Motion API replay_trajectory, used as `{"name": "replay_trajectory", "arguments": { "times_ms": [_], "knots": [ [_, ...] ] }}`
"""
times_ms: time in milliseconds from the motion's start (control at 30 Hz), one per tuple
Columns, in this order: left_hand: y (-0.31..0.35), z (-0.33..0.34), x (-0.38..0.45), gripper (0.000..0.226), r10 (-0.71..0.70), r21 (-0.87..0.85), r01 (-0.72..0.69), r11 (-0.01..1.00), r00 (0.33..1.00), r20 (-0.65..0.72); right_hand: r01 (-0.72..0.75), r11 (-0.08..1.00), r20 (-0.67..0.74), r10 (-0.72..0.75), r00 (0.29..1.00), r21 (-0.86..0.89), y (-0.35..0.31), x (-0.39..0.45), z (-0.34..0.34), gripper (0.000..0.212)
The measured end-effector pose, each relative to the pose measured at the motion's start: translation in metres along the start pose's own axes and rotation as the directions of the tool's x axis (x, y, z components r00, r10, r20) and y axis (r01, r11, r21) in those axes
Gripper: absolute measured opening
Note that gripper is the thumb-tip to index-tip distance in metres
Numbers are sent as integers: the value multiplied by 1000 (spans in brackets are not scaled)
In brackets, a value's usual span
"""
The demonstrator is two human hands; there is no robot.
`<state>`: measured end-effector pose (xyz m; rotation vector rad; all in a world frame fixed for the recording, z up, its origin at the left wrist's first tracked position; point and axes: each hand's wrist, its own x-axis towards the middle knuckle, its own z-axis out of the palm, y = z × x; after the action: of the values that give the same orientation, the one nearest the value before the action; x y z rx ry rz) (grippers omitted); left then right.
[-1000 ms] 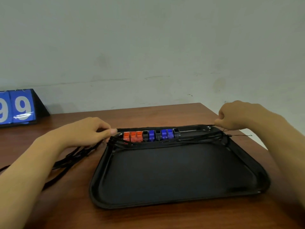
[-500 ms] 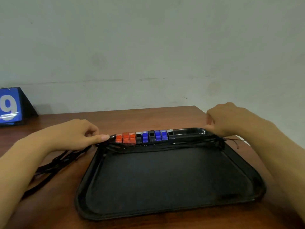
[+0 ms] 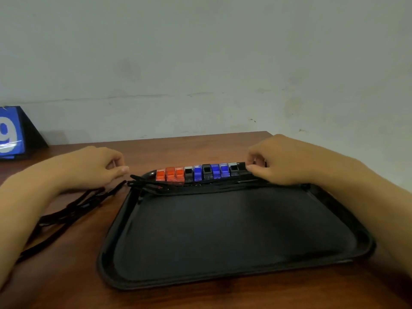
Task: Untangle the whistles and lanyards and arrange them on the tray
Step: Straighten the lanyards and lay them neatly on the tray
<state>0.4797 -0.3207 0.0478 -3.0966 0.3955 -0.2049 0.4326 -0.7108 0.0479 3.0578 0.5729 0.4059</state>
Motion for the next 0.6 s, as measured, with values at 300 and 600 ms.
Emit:
{"name": "replay_trajectory", "arguments": {
  "times_ms": [300, 600],
  "knots": [
    [6, 1, -7, 30, -195, 145, 159, 977, 938, 285, 73, 996, 29, -75, 997, 54, -7, 0, 3, 14],
    [21, -7, -8, 18, -117, -232, 53, 971, 956, -270, 68, 991, -16, -66, 998, 113, -10, -4, -4, 17]
  ]
}}
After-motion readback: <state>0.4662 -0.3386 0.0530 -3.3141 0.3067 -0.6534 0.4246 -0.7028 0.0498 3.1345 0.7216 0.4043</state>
